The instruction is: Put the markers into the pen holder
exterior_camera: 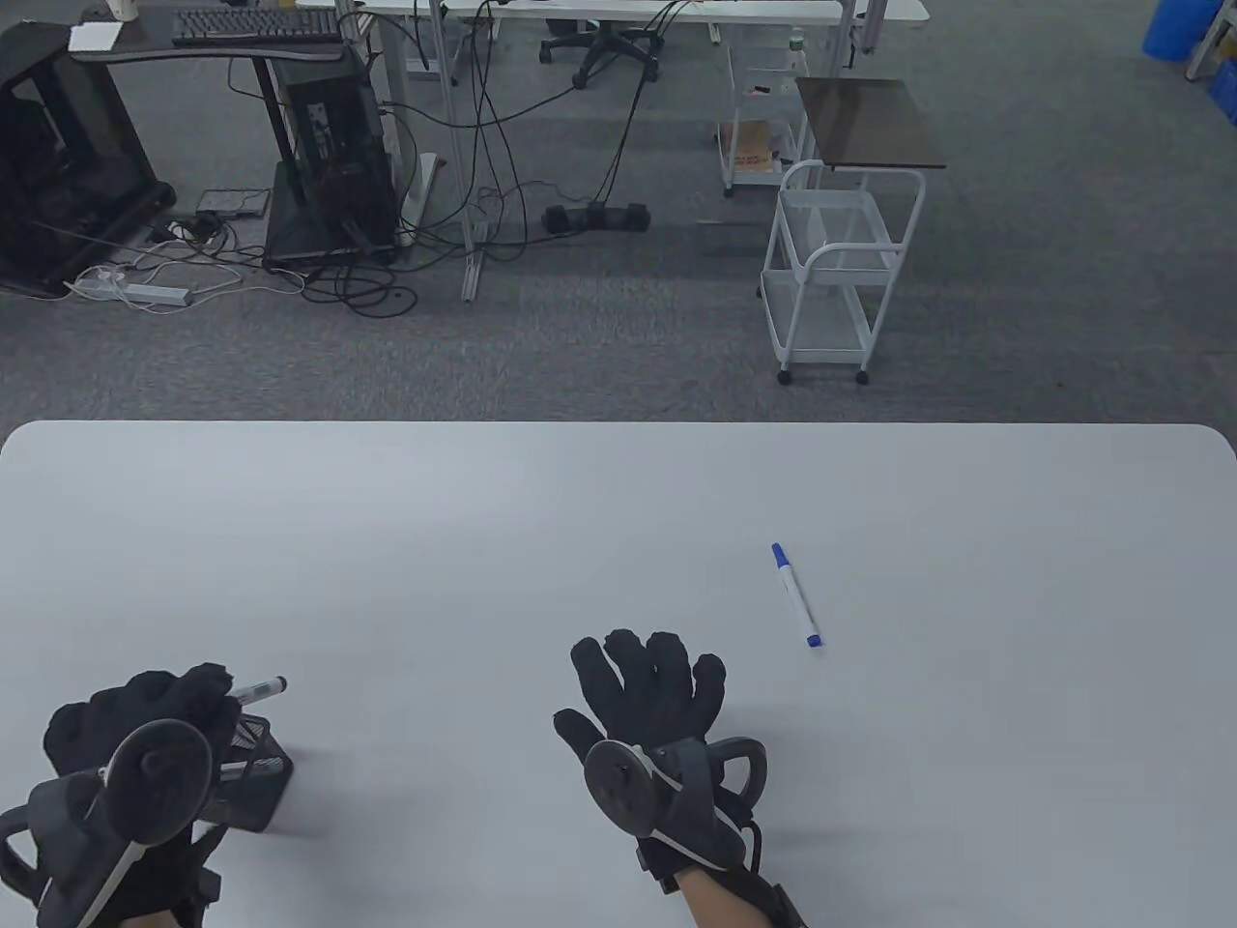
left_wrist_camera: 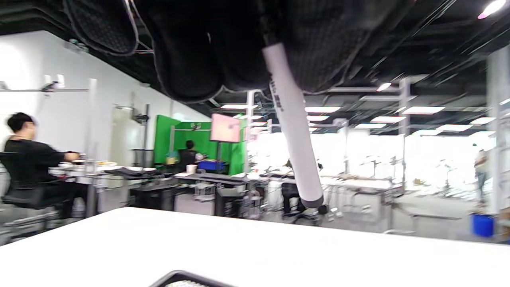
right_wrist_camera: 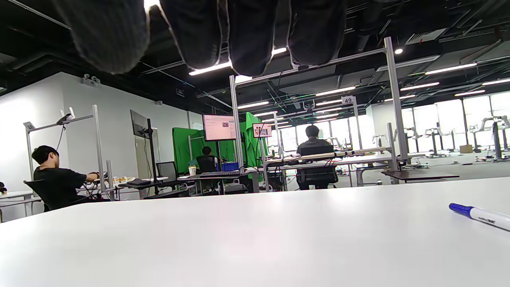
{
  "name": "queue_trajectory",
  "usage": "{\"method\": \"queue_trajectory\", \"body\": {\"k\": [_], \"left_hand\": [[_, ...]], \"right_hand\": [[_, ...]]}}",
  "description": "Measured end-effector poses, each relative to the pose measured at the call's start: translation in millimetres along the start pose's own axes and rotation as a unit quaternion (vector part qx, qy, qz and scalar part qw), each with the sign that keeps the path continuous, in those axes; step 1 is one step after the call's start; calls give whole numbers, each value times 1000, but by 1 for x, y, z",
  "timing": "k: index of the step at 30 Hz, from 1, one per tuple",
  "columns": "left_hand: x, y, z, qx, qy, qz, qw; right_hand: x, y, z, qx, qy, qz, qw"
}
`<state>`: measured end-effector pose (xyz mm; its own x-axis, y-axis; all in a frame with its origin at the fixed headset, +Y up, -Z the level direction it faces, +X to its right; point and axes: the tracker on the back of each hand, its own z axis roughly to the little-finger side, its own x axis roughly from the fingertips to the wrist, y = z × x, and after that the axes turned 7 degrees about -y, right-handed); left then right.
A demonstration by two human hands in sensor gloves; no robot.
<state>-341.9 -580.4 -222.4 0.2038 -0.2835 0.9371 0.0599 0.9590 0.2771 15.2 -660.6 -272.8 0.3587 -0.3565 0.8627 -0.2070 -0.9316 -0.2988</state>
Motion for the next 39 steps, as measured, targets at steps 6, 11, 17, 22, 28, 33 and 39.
{"method": "queue_trajectory", "body": {"k": [6,11,17,22,28,33,39], "left_hand": [[-7,-9,20,-1,49,38,998],[-13,-20,32,-2,70,65,995],[-22,-35,34,-11,79,100,992],[-26,-44,32,-16,78,118,990],[-32,-57,31,-24,81,141,986],[-35,-66,31,-27,79,156,984],[-38,-75,27,-35,71,167,983]], "right_hand": [[0,0,0,-4,-2,-2,1000],[-1,1,-2,-3,-6,-9,1000],[-1,1,-3,-3,-9,-13,1000],[-1,2,-3,-3,-10,-13,1000],[-1,2,-3,-5,-11,-15,1000],[-1,2,-4,-7,-12,-16,1000],[-1,2,-4,-7,-13,-18,1000]]}}
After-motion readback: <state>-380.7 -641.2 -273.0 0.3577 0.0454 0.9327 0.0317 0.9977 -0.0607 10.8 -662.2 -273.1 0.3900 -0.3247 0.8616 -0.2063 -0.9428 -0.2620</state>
